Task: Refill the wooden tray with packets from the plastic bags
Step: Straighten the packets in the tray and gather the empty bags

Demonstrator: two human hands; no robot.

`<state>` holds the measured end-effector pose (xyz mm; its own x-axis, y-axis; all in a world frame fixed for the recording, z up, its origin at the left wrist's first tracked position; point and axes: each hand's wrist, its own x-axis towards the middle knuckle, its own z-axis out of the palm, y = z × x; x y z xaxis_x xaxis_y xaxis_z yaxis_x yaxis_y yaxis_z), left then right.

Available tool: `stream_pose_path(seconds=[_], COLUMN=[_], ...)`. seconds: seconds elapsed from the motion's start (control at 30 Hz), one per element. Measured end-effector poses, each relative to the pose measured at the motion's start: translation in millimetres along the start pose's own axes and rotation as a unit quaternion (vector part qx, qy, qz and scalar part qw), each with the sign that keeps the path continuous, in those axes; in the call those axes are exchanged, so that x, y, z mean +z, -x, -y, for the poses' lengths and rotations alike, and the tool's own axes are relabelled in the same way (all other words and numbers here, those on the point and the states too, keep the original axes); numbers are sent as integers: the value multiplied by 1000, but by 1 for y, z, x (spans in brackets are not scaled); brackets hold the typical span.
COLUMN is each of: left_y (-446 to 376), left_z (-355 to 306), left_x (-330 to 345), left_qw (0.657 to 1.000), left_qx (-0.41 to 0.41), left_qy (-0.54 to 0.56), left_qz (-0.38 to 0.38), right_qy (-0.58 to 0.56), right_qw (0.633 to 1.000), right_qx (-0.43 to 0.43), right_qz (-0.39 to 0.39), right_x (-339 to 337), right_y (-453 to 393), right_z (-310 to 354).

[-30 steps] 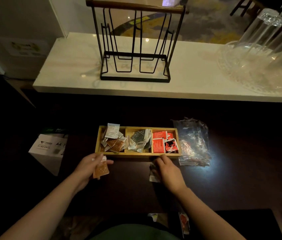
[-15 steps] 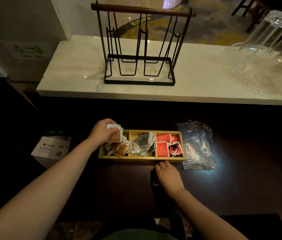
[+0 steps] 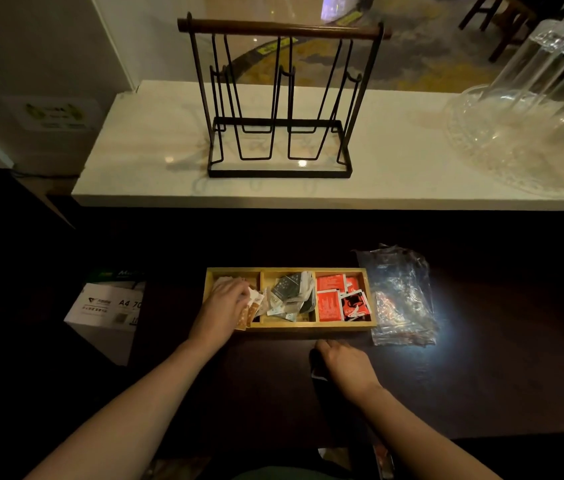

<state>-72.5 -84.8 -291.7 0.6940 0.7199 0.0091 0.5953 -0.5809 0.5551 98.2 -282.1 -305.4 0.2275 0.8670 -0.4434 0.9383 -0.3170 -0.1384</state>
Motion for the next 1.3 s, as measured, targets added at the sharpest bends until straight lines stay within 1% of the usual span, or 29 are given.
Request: stream_pose_path(seconds=[0.1, 0.13, 0.2, 0.23, 0.33, 0.4, 0.47, 0.57, 0.63, 0.7, 0.77, 0.8, 0.87, 0.93, 1.0, 1.07, 1.13, 1.23, 1.3], left_y=[0, 0, 2, 3, 9, 12, 12, 6, 2, -1, -2, -2, -3, -3, -1, 1, 2, 4, 5], left_z=[-3, -3, -3, -2, 6, 10, 9, 7, 5, 3, -2, -4, -8, -11, -11, -9, -5, 3, 8], left_x=[-2, -3, 0, 2, 12, 20, 23, 21, 22, 25, 29, 31, 34, 33, 32, 28, 25, 21, 19], left_qw=[999, 999, 993, 990, 986, 979, 979, 990, 992, 991, 989, 987, 983, 981, 984, 991, 994, 993, 991], left_qx=[-24, -6, 46, 50, 13, 18, 25, 10, -17, -33, -45, -52, -66, -67, -55, -48, -45, -19, -12], left_qy=[44, 15, -90, -122, -160, -195, -196, -138, -117, -119, -132, -143, -162, -171, -165, -127, -104, -118, -133], left_qz=[-18, -32, -60, -55, 34, 65, 55, 28, 42, 51, 56, 58, 63, 56, 36, 10, -4, -7, -6], right_qy=[2, 1, -3, -6, -11, -17, -16, -36, -88, -160, -252, -296, -364, -384, -379, -364, -368, -384, -382], right_qw=[1000, 1000, 1000, 1000, 1000, 1000, 1000, 999, 996, 982, 952, 935, 903, 894, 900, 910, 913, 910, 910], right_qx=[1, -1, -4, -5, -10, -13, -16, -22, -31, -38, -27, -12, 29, 64, 77, 70, 68, 60, 47], right_qz=[16, 18, 21, 22, 22, 19, 20, 16, -15, -91, -170, -197, -225, -221, -202, -185, -163, -147, -156], right_x=[-4, -4, -5, -5, -6, -5, -5, -9, -18, -32, -49, -57, -69, -73, -72, -69, -66, -63, -63], right_y=[-1, -2, -3, -3, -3, -3, -3, -2, -1, -4, -14, -22, -40, -56, -65, -69, -70, -65, -60], right_z=[-1, -1, -1, -2, -1, -1, -2, 2, 10, 23, 35, 38, 41, 40, 38, 35, 31, 27, 26])
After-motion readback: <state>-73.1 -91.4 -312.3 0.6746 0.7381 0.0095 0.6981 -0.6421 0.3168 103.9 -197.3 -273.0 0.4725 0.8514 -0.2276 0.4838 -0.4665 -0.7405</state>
